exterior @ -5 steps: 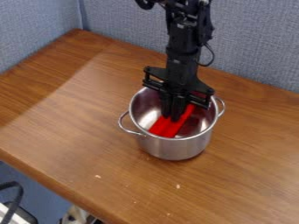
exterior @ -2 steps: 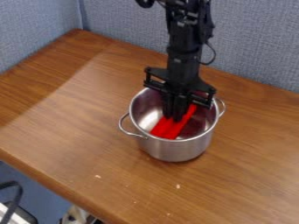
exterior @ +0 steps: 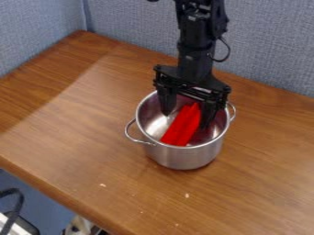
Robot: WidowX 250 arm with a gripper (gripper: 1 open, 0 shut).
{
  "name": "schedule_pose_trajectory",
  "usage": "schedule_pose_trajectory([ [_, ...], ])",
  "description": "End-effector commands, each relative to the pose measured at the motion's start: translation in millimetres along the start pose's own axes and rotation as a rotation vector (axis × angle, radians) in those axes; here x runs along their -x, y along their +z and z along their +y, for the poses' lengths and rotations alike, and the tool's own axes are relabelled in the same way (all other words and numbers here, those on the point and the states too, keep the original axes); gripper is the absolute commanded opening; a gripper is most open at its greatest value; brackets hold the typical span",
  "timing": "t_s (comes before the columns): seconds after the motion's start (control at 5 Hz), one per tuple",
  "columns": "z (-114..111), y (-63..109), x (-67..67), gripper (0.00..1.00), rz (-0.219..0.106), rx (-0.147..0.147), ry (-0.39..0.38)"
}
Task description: Move the red object from the metal pot to the table
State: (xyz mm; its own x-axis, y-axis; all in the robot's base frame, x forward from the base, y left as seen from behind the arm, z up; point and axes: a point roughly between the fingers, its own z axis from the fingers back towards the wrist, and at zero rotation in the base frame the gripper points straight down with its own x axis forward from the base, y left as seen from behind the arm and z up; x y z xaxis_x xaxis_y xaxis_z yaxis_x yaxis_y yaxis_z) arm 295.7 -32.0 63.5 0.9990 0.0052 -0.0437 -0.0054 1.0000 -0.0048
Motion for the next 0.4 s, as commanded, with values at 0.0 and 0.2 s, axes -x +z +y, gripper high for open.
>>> schedule_pose_trajectory([
  [0.0, -3.0, 15.1, -4.7, 1.0, -0.065, -0.001, -0.009],
  [0.2, -3.2, 11.6, -6.2, 1.0, -0.065, -0.007, -0.008],
])
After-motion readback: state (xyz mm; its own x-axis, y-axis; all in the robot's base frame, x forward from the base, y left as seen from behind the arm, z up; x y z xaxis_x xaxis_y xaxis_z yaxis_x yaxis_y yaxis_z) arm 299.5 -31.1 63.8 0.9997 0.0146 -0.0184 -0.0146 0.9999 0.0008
